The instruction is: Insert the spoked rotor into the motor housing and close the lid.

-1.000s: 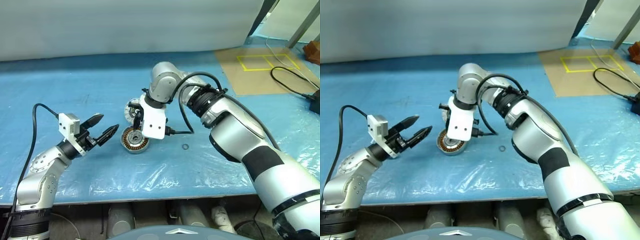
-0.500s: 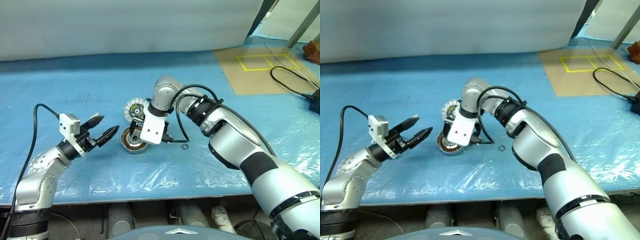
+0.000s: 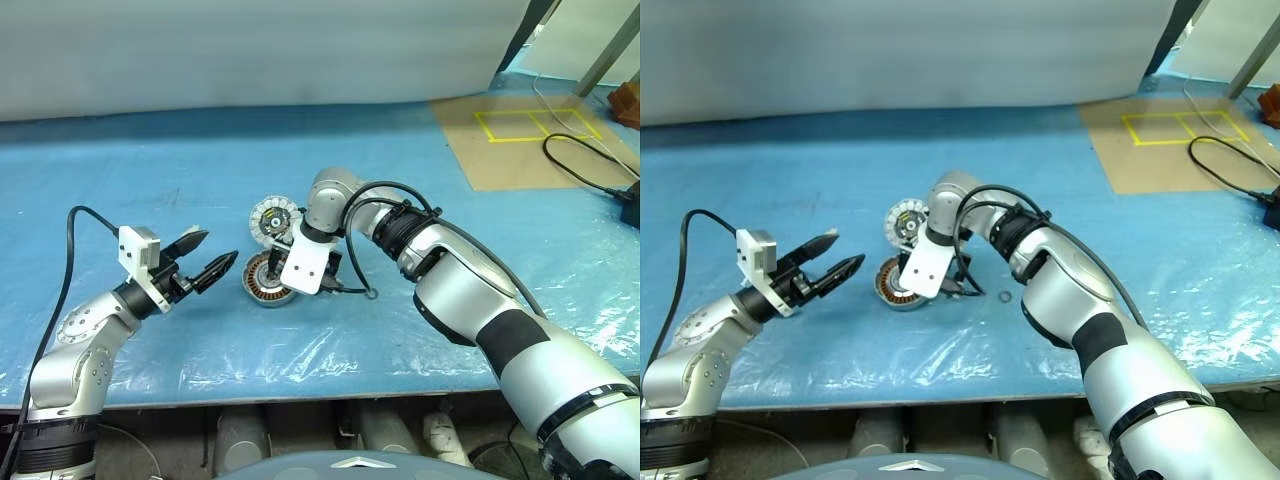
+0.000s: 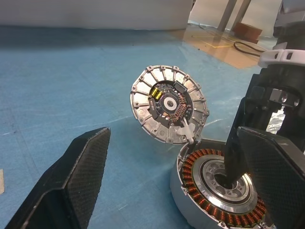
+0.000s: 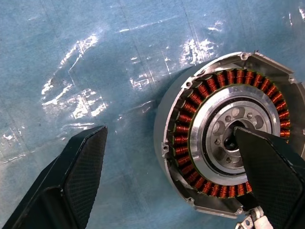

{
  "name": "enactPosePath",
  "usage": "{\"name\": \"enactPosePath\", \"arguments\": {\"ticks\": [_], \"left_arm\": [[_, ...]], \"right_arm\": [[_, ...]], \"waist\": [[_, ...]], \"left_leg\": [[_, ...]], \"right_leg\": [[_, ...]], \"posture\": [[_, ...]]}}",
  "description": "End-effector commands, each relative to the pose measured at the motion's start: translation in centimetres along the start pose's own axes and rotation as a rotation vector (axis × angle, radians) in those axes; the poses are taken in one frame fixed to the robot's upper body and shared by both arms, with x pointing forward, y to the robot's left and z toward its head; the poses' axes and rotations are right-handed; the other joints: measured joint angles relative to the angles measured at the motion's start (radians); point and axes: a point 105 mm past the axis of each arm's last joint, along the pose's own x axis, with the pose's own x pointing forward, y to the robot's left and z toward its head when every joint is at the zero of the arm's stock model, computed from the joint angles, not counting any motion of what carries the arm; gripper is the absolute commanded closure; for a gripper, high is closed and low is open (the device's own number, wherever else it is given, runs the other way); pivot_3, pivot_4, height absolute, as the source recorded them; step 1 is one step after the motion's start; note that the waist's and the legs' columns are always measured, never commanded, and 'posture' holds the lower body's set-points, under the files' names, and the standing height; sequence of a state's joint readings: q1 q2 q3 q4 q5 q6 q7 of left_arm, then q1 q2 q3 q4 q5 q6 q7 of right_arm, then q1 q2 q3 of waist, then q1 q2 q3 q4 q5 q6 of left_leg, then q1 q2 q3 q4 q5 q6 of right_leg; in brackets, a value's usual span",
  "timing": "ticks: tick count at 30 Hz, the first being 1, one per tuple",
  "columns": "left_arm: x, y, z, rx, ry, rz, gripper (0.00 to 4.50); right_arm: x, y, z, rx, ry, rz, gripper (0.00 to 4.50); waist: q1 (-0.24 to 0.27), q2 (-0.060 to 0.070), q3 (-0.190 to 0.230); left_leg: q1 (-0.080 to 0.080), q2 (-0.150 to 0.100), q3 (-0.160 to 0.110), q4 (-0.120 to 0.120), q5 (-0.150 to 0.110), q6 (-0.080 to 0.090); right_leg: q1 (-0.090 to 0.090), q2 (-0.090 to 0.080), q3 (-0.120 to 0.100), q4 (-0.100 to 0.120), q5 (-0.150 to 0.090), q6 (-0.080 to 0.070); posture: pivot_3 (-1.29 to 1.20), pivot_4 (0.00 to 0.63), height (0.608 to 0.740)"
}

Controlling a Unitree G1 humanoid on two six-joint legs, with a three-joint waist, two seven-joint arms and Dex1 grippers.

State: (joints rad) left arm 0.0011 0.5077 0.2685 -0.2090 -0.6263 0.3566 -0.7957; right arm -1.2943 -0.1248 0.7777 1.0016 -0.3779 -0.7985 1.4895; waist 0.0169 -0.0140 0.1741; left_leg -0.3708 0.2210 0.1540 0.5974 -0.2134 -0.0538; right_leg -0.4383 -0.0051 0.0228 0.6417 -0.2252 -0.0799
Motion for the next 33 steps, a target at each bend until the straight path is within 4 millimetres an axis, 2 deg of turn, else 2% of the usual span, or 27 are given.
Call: {"name": "enactPosePath", "arguments": {"ticks": [1,4,5,6,9,12,13,26,30,33], "left_arm": [[0.2,-0.4,0.9,0.032,-0.019,-0.023,0.0],[0.3,-0.4,0.9,0.033,-0.02,-0.024,0.0],[0.3,-0.5,0.9,0.033,-0.02,-0.025,0.0],[0.3,-0.5,0.8,0.033,-0.02,-0.026,0.0],[0.4,-0.6,0.8,0.03,-0.021,-0.028,0.0],[0.4,-0.6,0.7,0.027,-0.019,-0.029,0.0],[0.4,-0.6,0.7,0.027,-0.018,-0.03,0.0],[0.8,-0.6,0.7,0.028,-0.022,-0.042,0.0],[1.0,-0.6,0.7,0.03,-0.021,-0.047,0.0],[1.0,-0.6,0.7,0.032,-0.02,-0.05,0.0]], "right_arm": [[-0.5,-0.6,0.0,-0.014,0.013,-0.019,0.02],[0.0,-1.1,0.3,-0.019,0.007,-0.037,0.02],[0.2,-1.3,0.4,-0.018,0.007,-0.05,0.31],[0.4,-1.6,0.5,-0.017,0.008,-0.069,0.41],[0.7,-1.9,0.3,-0.001,0.019,-0.093,1.27],[0.5,-2.0,0.3,-0.016,0.023,-0.088,2.34],[0.5,-2.0,0.3,-0.022,0.026,-0.087,2.51],[-1.0,-0.1,-0.7,-0.16,0.116,-0.035,2.51],[-0.8,0.0,0.1,-0.168,0.07,-0.037,2.51],[-0.3,-0.3,1.5,-0.159,-0.005,-0.048,2.51]], "waist": [[0.0,0.0,0.0],[0.0,0.0,0.0],[0.0,0.0,0.0],[-0.002,0.0,0.0],[-0.001,0.0,0.0],[-0.001,0.0,0.0],[-0.001,0.0,0.0],[0.002,0.0,0.0],[0.0,0.0,0.0],[-0.002,0.0,0.0]], "left_leg": [[0.0,0.0,0.0,0.0,0.0,0.0],[0.0,0.0,0.0,0.0,0.0,0.0],[0.0,0.0,0.0,0.0,0.0,0.0],[0.0,0.0,0.0,0.0,0.0,0.0],[0.0,0.0,0.0,0.0,0.0,0.0],[0.0,0.0,0.0,0.0,0.0,0.0],[0.0,0.0,0.0,0.0,0.0,0.0],[0.0,-0.001,0.0,0.0,0.0,0.0],[0.0,-0.001,0.0,0.0,0.0,0.0],[0.0,-0.001,0.0,0.0,0.0,0.0]], "right_leg": [[0.0,0.0,0.0,0.0,0.0,0.0],[0.0,0.0,0.0,0.0,0.0,0.0],[0.0,0.0,0.0,0.0,0.0,0.0],[0.0,0.0,0.0,0.0,0.0,0.0],[0.0,0.0,0.0,0.0,0.0,0.0],[0.0,0.0,0.0,0.0,0.0,0.0],[0.0,0.0,0.0,0.0,0.0,0.0],[0.0,-0.001,0.0,0.0,0.0,0.0],[0.0,-0.001,0.0,0.0,0.0,0.0],[0.0,-0.001,0.0,0.0,0.0,0.0]], "posture": [[0.0,0.15,0.74],[0.0,0.15,0.74],[0.0,0.15,0.74],[0.0,0.15,0.74],[0.0,0.15,0.74],[0.0,0.15,0.74],[0.0,0.15,0.74],[0.0,0.15,0.74],[0.0,0.15,0.74],[0.0,0.15,0.74]]}}
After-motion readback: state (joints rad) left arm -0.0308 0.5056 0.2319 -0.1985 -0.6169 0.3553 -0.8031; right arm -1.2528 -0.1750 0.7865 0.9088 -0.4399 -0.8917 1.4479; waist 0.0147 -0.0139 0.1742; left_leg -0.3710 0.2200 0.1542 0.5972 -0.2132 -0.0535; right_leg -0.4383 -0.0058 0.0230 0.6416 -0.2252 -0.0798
